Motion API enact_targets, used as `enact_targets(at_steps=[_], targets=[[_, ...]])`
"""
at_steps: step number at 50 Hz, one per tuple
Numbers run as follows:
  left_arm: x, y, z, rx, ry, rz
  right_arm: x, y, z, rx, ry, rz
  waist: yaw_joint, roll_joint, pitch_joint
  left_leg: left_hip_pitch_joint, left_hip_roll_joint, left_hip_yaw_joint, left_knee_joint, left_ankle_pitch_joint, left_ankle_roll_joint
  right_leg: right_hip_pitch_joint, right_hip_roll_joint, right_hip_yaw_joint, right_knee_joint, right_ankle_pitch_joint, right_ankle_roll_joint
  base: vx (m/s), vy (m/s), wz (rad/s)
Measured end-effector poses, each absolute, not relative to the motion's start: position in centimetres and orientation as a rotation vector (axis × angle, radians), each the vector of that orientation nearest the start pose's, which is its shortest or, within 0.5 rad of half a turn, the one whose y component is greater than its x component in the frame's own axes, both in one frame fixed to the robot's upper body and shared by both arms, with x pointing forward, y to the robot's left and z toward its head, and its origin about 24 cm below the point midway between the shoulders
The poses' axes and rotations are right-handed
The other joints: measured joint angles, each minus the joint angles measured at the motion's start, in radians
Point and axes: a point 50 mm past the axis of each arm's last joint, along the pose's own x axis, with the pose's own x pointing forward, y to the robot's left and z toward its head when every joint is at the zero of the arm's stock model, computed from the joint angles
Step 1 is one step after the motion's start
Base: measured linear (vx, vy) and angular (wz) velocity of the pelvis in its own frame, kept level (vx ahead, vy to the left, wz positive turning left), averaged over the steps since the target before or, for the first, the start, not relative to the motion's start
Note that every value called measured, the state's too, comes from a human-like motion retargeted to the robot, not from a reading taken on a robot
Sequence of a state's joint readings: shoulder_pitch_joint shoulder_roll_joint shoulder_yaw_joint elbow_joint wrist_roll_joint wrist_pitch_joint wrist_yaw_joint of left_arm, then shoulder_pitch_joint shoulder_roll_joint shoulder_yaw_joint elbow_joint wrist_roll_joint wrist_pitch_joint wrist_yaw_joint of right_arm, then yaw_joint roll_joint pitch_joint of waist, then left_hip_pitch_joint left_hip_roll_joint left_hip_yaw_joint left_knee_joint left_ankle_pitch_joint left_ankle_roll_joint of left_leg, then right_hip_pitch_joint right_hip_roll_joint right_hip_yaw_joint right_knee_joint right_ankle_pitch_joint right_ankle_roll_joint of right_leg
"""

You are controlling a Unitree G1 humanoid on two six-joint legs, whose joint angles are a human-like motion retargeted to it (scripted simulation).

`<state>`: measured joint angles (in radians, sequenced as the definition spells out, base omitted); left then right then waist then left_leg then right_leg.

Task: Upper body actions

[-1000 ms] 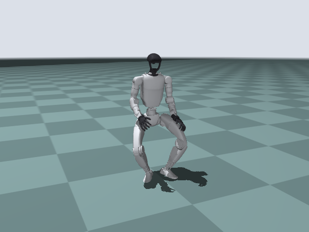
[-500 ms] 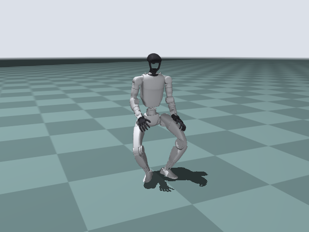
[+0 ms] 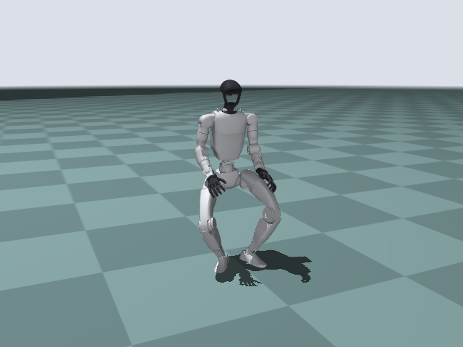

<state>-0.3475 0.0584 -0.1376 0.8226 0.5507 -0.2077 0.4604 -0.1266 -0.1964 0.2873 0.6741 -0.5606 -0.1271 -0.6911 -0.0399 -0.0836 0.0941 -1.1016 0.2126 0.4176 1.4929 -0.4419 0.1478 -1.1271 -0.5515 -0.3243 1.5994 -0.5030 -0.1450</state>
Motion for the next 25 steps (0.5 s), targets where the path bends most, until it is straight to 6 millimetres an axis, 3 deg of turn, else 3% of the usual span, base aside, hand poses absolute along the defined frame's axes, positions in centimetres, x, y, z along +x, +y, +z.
enact_targets(at_steps=[15, 25], targets=[[35.6, 7.2, 5.7, 0.040, -0.015, -0.313, 24.2, -16.0, -4.9, -0.901, 0.084, -0.190, -0.013, 0.001, -0.004, 0.005, 0.002, -0.006, 0.005, 0.000, -0.005, 0.007, 0.002, -0.002, 0.001, -0.001, 0.000, 0.00, 0.00, 0.00], [37.6, 5.5, 9.1, -0.092, -0.051, -0.455, 25.0, -15.5, -4.6, -0.904, 0.067, -0.168, -0.036, 0.001, 0.002, 0.005, 0.003, -0.010, 0.006, 0.002, -0.008, 0.009, 0.004, -0.003, 0.001, 0.000, -0.002, 0.00, 0.00, 0.00]])
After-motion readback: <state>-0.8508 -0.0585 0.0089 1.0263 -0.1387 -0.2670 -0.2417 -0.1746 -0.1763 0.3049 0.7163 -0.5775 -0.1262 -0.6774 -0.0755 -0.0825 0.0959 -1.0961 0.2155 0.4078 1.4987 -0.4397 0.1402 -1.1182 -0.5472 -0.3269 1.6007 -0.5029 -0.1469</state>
